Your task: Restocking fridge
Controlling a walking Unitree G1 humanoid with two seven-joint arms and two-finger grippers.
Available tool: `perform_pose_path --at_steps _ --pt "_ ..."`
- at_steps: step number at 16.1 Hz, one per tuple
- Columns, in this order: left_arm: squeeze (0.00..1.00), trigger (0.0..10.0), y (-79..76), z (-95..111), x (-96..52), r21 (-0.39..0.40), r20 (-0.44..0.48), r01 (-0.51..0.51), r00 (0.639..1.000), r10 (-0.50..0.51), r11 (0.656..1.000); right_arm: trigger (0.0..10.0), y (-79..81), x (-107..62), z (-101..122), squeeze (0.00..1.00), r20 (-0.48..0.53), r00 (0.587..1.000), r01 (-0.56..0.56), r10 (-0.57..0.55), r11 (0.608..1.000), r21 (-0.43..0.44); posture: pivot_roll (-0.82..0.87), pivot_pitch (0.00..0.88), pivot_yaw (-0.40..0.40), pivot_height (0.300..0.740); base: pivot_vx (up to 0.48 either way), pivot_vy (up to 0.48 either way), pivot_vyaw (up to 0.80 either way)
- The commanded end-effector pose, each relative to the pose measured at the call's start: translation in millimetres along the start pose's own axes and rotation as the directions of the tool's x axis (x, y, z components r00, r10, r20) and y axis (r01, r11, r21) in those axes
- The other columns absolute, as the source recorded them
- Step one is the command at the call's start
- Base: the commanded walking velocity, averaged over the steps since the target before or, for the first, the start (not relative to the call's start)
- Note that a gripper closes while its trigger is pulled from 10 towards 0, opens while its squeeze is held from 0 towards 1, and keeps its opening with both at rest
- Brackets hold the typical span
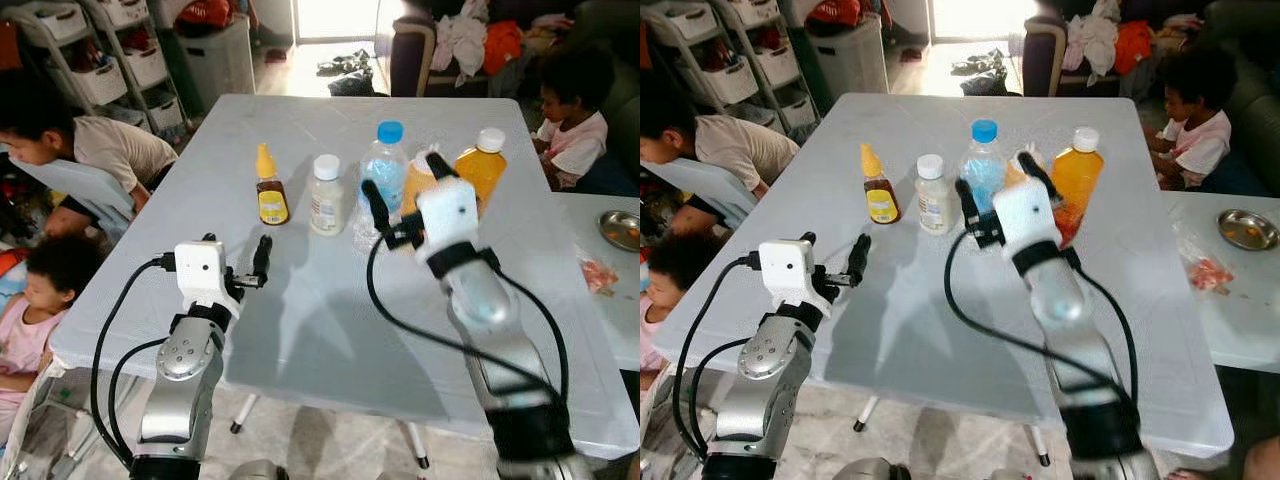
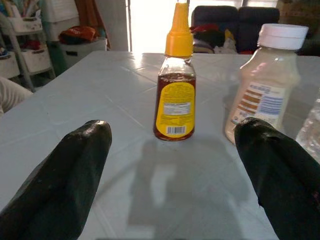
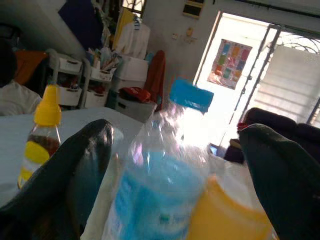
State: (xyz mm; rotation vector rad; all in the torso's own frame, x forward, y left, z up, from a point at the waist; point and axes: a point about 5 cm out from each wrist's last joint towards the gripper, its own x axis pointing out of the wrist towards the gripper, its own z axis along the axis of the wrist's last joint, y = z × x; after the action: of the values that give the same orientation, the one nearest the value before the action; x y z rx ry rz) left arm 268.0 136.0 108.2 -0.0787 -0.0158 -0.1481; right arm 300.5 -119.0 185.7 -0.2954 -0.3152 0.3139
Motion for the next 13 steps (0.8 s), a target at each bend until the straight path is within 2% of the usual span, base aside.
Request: perform_pose_path --at_steps 1,5,13 --pt "0.0 10.0 2.5 6.4 0.5 0.011 0.018 -0.002 1.0 0.002 1.0 10.0 0.2 8.7 5.9 0.0 0.028 0.999 -0.017 0.017 1.0 0.0 -0.05 0.0 0.067 0.74 0.0 0.0 0.0" --pt "0.0 10.0 2.8 6.5 -0.9 0.015 0.014 0.0 1.0 -0.001 1.0 10.0 -2.8 19.0 9.6 0.0 0.04 0.999 0.0 0.0 1.0 0.0 -0.04 0.0 0.066 0.74 0.0 0.0 0.0" --pt "0.0 10.0 0.3 5.8 -1.5 0.012 -0.002 0.027 1.0 -0.027 1.0 10.0 -25.5 33.5 9.6 0.0 0.01 0.994 0.106 -0.106 0.993 0.043 -0.04 0.0 0.07 0.74 0.0 0.0 0.0"
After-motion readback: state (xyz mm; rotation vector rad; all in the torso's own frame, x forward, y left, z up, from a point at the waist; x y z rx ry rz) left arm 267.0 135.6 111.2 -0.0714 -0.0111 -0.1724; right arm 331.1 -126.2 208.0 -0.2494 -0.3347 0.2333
